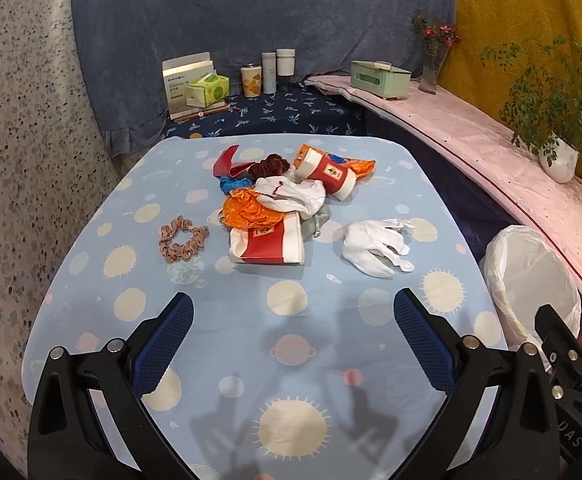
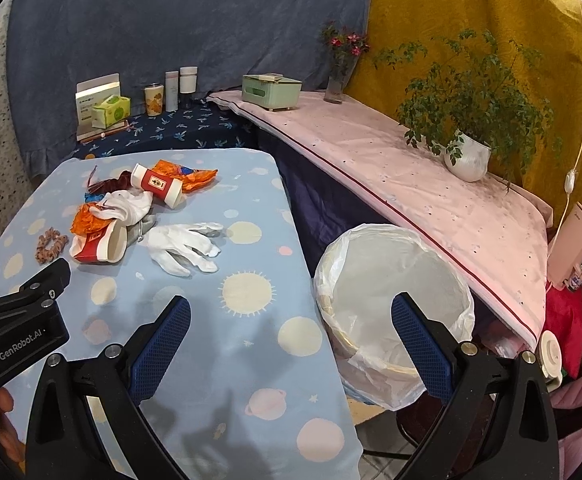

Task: Collect trash
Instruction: 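Grasp the pink scrunchie with the left tool while the right tool grasps the white gloves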

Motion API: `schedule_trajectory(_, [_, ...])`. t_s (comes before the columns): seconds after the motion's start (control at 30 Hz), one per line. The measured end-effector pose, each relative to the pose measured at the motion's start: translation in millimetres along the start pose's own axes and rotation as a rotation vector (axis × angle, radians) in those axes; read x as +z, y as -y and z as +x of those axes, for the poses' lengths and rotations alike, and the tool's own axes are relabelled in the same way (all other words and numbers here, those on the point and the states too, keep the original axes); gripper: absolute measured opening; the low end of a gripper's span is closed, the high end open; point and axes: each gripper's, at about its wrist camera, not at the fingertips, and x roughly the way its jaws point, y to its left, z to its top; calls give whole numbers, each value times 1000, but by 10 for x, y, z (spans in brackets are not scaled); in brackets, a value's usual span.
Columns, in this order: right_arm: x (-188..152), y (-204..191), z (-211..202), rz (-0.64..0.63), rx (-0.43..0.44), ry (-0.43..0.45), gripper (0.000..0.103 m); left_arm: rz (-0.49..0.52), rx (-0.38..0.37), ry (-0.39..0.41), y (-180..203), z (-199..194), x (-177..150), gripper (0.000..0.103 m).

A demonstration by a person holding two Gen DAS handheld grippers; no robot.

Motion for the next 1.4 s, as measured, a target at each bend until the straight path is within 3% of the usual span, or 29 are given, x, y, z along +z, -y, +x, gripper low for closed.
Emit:
schedule_trajectory(0.37, [67,-350,245,-3,57,-1,96,-69,52,9,-641,359,107,96])
schedule_trajectory(0.73, [187,-782,753,18,119,-34,96,-115,116,-51,-1413,966,197,96])
schedule_trajectory(0.97, [254,-1072,1124,0,119,-65,96,-166,82,-115,-1720,1436,238,96])
schedule_trajectory(1.23, [358,-1291,1518,-7,116,-95,92,-174,7,-170,-1717,1840,245,95])
schedule_trajectory(1.27, [360,-1303,1560,-4,118,-101,91,-182,-3,-180,-1718,1879,240,94])
schedule_trajectory(1.33, [358,-1326,1649,3,120,-115,88,-191,-26,-190,-1713,1929,229,82])
schedule_trajectory(1.4, [345,-1350,1726,2,118,-132,78,-190,-45,-204,-1703,1974,226,73])
